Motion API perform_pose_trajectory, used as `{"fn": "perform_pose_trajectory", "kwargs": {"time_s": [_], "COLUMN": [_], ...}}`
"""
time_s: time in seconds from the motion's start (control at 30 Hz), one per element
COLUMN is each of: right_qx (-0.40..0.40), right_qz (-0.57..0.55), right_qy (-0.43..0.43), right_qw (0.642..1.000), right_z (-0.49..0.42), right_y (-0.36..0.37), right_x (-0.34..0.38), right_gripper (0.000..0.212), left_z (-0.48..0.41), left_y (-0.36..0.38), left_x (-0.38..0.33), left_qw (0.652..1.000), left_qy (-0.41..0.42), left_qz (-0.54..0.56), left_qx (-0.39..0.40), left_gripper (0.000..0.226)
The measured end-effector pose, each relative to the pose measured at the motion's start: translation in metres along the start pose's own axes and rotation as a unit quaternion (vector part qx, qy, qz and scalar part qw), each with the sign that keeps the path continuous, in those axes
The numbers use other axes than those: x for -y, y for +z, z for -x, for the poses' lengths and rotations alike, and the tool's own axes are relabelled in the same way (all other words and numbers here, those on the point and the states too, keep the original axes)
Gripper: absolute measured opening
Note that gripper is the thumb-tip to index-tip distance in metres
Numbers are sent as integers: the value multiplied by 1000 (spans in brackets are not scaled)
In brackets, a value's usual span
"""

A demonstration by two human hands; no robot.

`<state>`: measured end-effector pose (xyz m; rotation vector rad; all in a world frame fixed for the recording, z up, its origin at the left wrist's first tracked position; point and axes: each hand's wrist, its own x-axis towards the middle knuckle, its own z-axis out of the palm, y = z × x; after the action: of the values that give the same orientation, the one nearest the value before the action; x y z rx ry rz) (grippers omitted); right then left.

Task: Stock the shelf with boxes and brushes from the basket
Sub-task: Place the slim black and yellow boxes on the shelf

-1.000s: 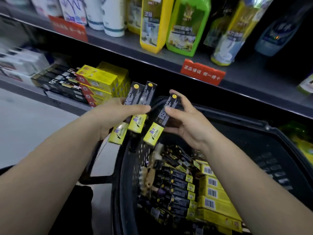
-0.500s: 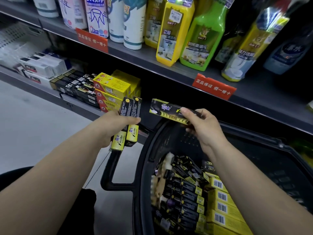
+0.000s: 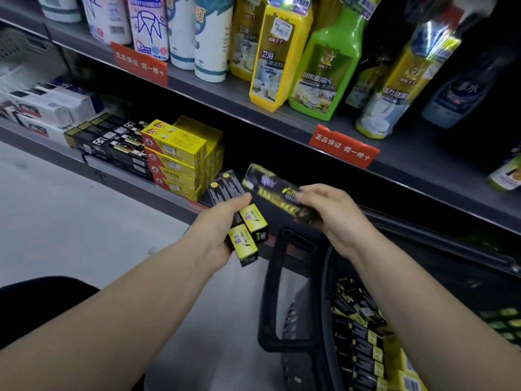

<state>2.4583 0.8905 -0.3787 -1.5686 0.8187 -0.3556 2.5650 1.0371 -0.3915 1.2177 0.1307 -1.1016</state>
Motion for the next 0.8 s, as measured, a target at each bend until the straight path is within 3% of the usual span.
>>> {"fn": "perform_pose_trajectory", "kwargs": {"time_s": [0.13, 0.2, 0.33, 0.47, 0.5, 0.67, 0.8], "right_qx": [117, 146, 118, 146, 165, 194, 155], "right_qz": [52, 10, -48, -103, -106, -92, -73], "right_qy": [-9, 9, 43, 56, 62, 85, 95], "right_qw": [992, 989, 991, 982, 979, 973, 981], "right_z": [8, 8, 0, -12, -15, -34, -45], "right_y": [23, 36, 53, 55, 57, 68, 75], "right_x": [-1, 0, 7, 13, 15, 11, 2], "right_gripper": [30, 22, 12, 59, 59, 16, 12], "left_z": [-5, -7, -7, -10, -11, -17, -29], "left_y": [-6, -9, -14, -26, -31, -50, -49], "left_x": [-15, -17, -25, -53, -60, -72, -72], "left_qw": [998, 997, 995, 983, 977, 971, 969], "left_qy": [62, 67, 43, 28, 33, 37, 27], "left_qz": [-17, -39, -80, -181, -208, -234, -246], "left_qx": [-8, 4, 48, 24, 10, -28, -12], "left_gripper": [31, 30, 19, 15, 20, 36, 37]}}
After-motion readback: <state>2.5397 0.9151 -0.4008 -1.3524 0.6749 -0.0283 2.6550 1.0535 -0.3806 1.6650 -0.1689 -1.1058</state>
